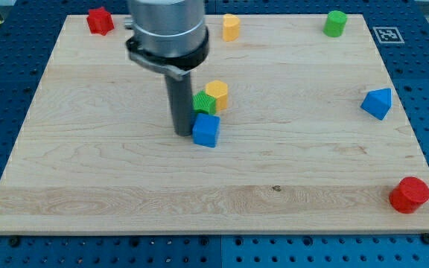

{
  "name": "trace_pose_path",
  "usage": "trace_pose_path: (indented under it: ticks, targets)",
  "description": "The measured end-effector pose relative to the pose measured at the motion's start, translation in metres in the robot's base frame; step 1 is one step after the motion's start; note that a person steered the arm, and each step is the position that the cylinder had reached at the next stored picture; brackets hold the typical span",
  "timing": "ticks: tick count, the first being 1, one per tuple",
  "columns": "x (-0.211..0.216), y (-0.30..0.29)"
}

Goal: Push the blue cube a bit up

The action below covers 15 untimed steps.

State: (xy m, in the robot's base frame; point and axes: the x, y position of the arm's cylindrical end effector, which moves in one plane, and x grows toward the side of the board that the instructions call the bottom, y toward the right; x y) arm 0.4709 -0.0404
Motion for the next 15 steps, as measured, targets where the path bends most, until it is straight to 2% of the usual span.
trace_pose_path:
  ticks: [1,3,4,6,13,14,15]
  targets:
    - [-0.001,0.016]
    - [0.072,0.018]
    - [0.079,0.041]
    - [0.055,0.073]
    - [0.014,0.073]
    - [0.013,0.08]
    - [0.037,0.1]
